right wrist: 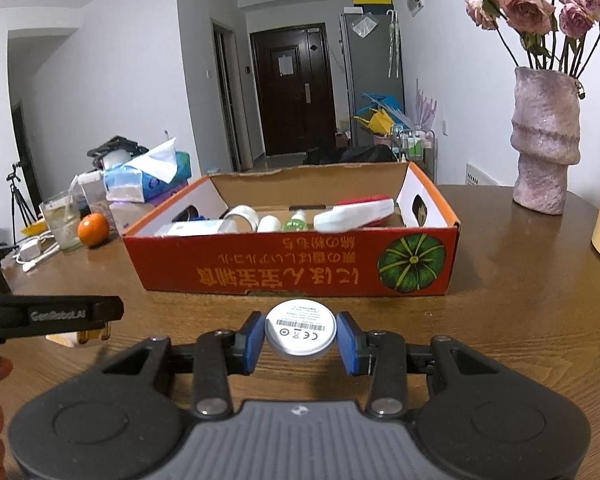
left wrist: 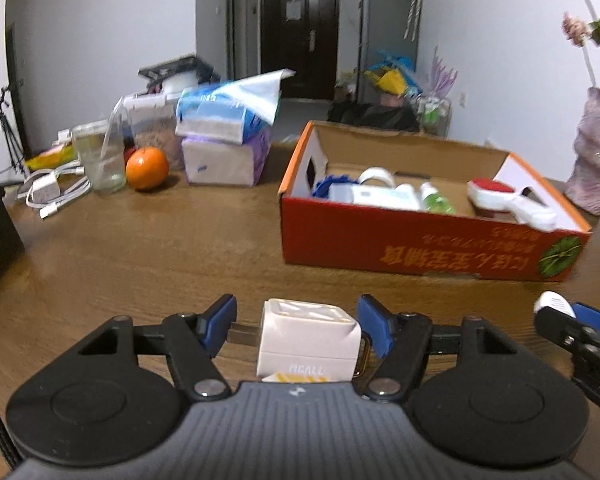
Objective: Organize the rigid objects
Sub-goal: 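Carry the plug adapter in the left tool and white disc in the right tool over the box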
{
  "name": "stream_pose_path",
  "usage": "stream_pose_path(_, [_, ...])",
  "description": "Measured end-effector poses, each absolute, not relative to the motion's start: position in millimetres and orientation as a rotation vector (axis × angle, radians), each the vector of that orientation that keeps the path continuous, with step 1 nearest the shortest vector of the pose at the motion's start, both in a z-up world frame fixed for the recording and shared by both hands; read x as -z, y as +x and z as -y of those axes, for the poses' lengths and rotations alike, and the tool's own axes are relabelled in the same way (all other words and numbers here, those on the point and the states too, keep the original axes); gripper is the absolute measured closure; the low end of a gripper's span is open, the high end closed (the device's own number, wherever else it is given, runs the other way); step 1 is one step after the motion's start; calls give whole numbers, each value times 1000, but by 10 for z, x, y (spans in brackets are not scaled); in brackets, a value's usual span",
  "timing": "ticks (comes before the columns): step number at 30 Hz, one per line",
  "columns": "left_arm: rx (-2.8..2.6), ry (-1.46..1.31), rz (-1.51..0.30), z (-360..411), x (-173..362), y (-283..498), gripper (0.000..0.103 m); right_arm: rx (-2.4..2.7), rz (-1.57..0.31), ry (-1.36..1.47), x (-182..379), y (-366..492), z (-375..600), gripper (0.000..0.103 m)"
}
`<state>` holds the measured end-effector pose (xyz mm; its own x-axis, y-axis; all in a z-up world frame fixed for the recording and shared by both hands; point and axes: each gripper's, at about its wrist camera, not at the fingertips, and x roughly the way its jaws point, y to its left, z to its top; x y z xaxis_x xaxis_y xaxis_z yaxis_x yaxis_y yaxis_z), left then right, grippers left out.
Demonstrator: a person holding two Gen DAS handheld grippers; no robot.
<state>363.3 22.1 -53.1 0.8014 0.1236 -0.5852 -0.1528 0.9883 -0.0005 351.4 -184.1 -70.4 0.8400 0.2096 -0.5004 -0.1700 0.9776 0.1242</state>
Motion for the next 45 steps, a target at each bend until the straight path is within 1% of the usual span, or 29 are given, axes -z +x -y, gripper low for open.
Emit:
stream_pose_path(13, [-81,-43,-486,-111,177,3321,34,-228,-440,84,425,3321,1875,65])
stream_pose_path(19, [-73,-46,-468,-70,109,3306,34,-237,-415,86,359,3291,1874,65])
stream_pose_path(27, [-73,-75,-452,-4,23,3407,34,-240,-378,93,263,3349,1896,65])
stream_pose_path(45, [-61,-100,-438,73,-75,3857,34,-235,-351,106,39,3792,1881,65])
